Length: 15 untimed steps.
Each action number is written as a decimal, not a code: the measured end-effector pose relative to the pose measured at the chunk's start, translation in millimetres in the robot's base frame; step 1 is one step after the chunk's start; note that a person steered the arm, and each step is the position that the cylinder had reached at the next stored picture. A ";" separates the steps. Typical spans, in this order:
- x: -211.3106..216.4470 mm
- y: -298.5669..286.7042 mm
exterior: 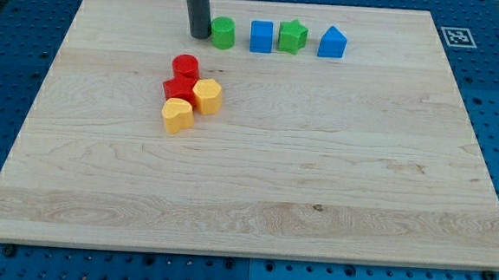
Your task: Separate the red circle and red star
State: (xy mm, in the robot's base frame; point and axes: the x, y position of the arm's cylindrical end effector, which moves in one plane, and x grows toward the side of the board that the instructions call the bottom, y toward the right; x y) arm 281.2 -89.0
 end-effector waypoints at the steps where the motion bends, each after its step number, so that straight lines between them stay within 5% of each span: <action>1: 0.0 8.1; 3: 4.2 -51.5; 6: 106.6 -83.9; 11: 102.8 1.0; 15: 92.7 -1.4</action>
State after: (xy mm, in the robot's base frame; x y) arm 373.9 -90.4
